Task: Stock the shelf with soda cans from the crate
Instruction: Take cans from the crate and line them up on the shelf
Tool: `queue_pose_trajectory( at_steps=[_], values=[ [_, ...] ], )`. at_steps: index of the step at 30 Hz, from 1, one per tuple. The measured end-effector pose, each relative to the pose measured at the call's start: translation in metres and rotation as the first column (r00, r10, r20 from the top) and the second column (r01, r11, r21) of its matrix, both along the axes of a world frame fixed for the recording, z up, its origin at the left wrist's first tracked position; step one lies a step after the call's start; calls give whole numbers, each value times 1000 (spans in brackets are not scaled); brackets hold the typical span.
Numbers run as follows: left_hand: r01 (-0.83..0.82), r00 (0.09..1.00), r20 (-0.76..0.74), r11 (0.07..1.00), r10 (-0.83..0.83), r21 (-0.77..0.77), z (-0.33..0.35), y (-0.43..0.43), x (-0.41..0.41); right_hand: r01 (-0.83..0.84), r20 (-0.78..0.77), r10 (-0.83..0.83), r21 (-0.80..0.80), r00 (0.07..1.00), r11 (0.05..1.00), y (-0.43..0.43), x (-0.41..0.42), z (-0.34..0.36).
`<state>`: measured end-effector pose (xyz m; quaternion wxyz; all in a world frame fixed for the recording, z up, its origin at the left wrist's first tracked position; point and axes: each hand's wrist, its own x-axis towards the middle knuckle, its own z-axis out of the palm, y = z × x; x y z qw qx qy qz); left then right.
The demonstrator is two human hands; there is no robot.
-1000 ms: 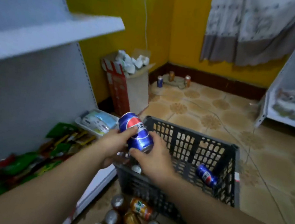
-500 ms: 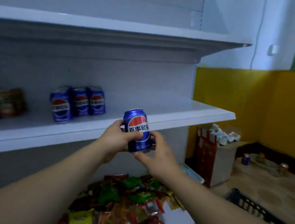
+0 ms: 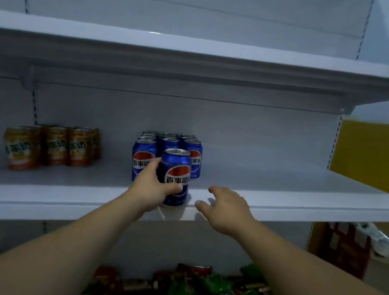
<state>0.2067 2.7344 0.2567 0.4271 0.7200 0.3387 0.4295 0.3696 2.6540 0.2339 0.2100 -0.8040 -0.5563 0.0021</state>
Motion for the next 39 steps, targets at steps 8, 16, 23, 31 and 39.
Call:
queue_pose_trajectory(
  at_steps=[8,16,23,31,39],
  values=[
    [-166,967,-133,934,217,315,-15,37,13,117,141,-121,37,982,992,32,12,-37],
    [-334,724,-315,711,614,619,-22,58,13,118,171,-128,66,977,991,31,12,-40],
    [-393,726,-313,743,612,541,-22,70,22,120,176,-132,81,975,990,32,12,-42],
    [-452,738,-229,717,635,531,-26,79,35,120,187,-139,112,973,986,33,12,-44],
    [-425,747,-262,742,611,518,-24,71,29,41,169,-58,104,984,994,25,14,-41]
  ],
)
